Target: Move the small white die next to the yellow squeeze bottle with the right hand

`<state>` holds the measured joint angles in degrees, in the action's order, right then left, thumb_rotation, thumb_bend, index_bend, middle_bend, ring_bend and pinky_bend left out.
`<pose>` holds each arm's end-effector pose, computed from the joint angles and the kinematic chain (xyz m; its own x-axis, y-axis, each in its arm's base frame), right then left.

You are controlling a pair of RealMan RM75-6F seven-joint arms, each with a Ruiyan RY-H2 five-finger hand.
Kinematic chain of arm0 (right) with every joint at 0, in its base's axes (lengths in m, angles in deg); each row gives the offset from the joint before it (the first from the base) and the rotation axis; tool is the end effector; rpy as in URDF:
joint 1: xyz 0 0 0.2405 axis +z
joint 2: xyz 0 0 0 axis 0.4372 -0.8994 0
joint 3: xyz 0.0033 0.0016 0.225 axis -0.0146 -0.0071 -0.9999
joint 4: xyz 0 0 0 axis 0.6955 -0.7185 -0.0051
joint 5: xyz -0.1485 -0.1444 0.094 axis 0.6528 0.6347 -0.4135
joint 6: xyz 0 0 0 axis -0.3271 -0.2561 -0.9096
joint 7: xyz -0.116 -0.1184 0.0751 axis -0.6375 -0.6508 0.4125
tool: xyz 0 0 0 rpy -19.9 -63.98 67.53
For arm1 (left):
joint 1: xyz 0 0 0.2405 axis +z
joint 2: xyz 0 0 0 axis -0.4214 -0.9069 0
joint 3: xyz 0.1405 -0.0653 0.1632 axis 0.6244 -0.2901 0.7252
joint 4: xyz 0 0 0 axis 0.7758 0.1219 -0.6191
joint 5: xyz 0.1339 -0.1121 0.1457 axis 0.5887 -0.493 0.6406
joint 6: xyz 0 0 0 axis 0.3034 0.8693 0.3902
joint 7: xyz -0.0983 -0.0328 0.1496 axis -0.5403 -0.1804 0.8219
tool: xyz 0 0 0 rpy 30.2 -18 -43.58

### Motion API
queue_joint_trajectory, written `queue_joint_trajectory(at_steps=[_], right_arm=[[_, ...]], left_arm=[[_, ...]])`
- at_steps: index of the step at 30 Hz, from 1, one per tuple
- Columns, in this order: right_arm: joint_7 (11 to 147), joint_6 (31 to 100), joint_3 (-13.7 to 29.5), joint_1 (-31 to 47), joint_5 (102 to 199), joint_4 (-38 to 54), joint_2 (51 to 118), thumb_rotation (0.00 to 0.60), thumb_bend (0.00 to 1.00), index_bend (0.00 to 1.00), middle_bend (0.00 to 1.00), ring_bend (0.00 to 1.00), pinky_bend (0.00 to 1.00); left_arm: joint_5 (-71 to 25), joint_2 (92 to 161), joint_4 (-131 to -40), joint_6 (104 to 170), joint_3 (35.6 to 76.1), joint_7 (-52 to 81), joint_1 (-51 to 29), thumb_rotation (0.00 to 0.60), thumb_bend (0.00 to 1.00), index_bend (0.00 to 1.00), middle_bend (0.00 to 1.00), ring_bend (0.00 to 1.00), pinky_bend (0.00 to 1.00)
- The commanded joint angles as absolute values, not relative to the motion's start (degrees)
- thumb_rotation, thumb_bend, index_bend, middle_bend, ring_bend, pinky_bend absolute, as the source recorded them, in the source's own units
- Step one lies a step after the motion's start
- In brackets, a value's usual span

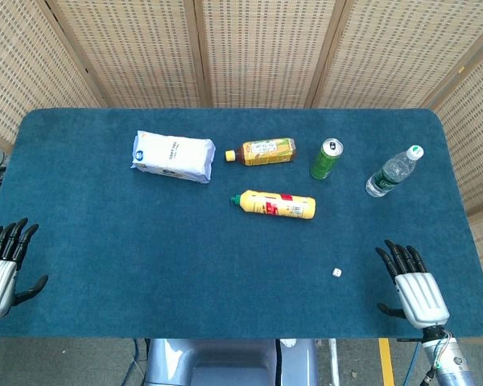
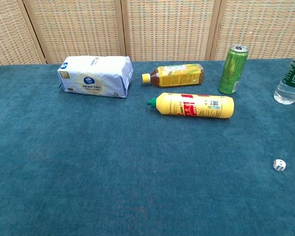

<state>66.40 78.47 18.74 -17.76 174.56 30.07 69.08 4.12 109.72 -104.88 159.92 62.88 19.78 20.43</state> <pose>-0.2621 -0.2138 0.0669 0.4543 -0.1753 0.8735 -0.8905 -0.1158 0.4399 -0.2809 0.2092 0.1171 0.4625 -0.0056 0.8866 0.8856 -0.0453 -0.4623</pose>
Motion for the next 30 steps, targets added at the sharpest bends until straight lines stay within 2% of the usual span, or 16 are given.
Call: queue_joint_trajectory(at_steps=[1, 30], right_arm=[[66.4, 78.3, 18.8, -17.7, 174.4, 30.0, 69.1, 0.600, 0.00, 0.08, 0.00, 0.00, 0.00], [65.8, 77.5, 19.1, -17.4, 174.8, 30.4, 69.4, 0.600, 0.00, 0.09, 0.00, 0.00, 0.00]], left_arm=[[4.1, 109.7, -104.9, 160.0, 62.9, 19.8, 20.5, 0.600, 0.27, 0.00, 0.00, 0.00, 0.00], [3.9, 109.1, -105.3, 160.7, 62.8, 19.5, 21.2, 0.600, 0.27, 0.00, 0.00, 0.00, 0.00]])
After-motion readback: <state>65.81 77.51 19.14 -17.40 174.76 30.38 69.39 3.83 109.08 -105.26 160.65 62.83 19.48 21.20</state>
